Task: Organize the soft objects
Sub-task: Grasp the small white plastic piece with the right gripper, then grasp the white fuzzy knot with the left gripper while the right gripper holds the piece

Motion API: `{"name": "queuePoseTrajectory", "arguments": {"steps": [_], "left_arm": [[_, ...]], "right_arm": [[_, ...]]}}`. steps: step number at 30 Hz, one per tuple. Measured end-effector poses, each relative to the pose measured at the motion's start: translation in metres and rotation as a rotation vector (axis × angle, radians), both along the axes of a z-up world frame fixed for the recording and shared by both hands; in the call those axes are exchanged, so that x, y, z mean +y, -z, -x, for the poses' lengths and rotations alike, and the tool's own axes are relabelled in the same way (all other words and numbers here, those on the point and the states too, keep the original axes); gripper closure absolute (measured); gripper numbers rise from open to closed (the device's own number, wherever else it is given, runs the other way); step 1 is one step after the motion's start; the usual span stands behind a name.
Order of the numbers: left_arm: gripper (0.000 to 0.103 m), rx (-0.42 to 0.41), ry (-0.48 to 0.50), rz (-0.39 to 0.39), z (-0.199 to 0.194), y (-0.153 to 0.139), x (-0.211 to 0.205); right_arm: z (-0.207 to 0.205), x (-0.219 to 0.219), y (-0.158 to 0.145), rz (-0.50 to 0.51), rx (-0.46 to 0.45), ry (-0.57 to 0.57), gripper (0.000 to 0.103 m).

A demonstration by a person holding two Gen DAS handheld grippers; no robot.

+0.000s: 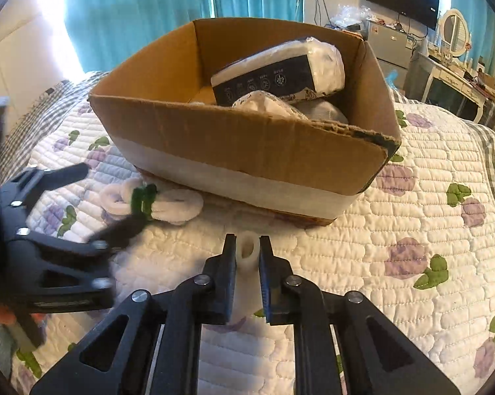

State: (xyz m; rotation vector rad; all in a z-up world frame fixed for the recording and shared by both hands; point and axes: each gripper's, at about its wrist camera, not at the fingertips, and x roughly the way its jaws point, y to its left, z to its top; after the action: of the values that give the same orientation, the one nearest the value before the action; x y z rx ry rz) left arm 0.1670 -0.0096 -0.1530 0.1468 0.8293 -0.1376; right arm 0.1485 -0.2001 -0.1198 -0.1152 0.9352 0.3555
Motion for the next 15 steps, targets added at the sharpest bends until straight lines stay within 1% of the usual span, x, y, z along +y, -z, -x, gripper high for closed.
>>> {"name": "queuePoseTrajectory", "arguments": {"steps": [1,2,3,4,6,7,9,12,15], "left_arm": [[0.013,0.009,0.002,-0.012,-0.004,0.005,-0.002],[0.025,0.017,0.004,-0.018,-0.007,0.010,-0.003],[0.037,0.043,0.015,-0.009,-0.012,0.016,-0.004],[0.040,0.065,0.023,-0.003,-0.014,0.021,-0.004],[0.055,0.065,0.037,0.004,-0.013,0.021,-0.003],[0.056,0.061,0.044,0.014,-0.012,0.019,-0.002],[0.065,0.060,0.053,0.029,-0.008,0.015,0.001],[0.069,0.060,0.061,0.054,0.001,0.008,0.005],[0.071,0.051,0.056,0.064,0.014,-0.002,0.009]], "right_arm": [[-0.004,0.005,-0.003,-0.004,0.007,-0.002,0.093],[-0.004,-0.002,-0.005,-0.009,0.008,-0.002,0.093],[-0.004,-0.005,-0.005,-0.016,0.014,-0.006,0.093],[-0.005,-0.004,-0.006,-0.023,0.013,-0.008,0.093],[-0.003,-0.006,-0.009,-0.030,0.009,-0.011,0.094],[-0.002,-0.010,-0.010,-0.034,0.007,-0.013,0.094],[0.000,-0.011,-0.012,-0.034,0.004,-0.014,0.094],[0.008,-0.009,-0.018,-0.031,-0.005,-0.014,0.094],[0.020,-0.013,-0.031,-0.041,-0.022,-0.013,0.094]]}}
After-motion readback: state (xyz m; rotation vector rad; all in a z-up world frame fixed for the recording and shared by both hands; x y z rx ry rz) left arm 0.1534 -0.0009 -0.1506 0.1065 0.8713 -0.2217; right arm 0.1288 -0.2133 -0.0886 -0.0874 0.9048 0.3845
